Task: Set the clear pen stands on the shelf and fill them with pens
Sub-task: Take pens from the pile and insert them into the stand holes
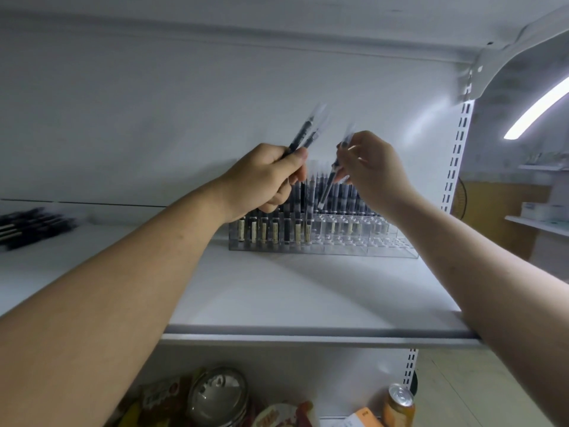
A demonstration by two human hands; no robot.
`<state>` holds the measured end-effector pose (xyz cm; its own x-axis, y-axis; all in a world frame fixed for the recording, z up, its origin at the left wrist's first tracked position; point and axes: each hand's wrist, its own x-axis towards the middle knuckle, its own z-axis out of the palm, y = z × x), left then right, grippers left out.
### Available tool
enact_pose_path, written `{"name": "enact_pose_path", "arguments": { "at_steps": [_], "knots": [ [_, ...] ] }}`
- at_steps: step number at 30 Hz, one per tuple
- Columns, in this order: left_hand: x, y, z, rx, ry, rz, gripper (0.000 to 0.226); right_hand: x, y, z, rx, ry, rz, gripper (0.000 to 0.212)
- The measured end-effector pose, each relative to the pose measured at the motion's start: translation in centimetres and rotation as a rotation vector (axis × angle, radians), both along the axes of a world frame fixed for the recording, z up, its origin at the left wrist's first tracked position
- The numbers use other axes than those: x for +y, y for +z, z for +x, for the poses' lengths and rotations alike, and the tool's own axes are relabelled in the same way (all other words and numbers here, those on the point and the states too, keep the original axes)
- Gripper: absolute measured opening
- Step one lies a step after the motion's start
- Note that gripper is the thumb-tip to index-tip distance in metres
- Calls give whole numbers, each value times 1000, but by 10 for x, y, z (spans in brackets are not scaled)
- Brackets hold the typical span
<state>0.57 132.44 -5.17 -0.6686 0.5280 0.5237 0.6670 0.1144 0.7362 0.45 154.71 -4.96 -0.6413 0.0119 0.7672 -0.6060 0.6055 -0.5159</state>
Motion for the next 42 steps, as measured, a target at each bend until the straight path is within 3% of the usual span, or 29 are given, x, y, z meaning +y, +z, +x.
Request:
{"name": "enact_pose_path", "arguments": {
  "at_steps": [22,28,32,35,39,42],
  "knots": [
    [1,1,0,28,8,36,32,-5,-13,-3,-265,1,317,12],
    [-1,0,-3,22,-17,35,25,1,-12,-5,-254,-44,345,19],
    [-1,-1,-5,36,0,8,24,6,-6,-2,-115,-98,295,28],
    [-1,-1,-4,58,6,-14,26,6,2,6,37,11,163,18],
    [1,-1,-5,76,40,-43,31,0,7,18,-108,426,-156,16],
    [3,-1,-3,89,54,-73,32,-1,6,19,-143,503,-176,15]
  ]
}}
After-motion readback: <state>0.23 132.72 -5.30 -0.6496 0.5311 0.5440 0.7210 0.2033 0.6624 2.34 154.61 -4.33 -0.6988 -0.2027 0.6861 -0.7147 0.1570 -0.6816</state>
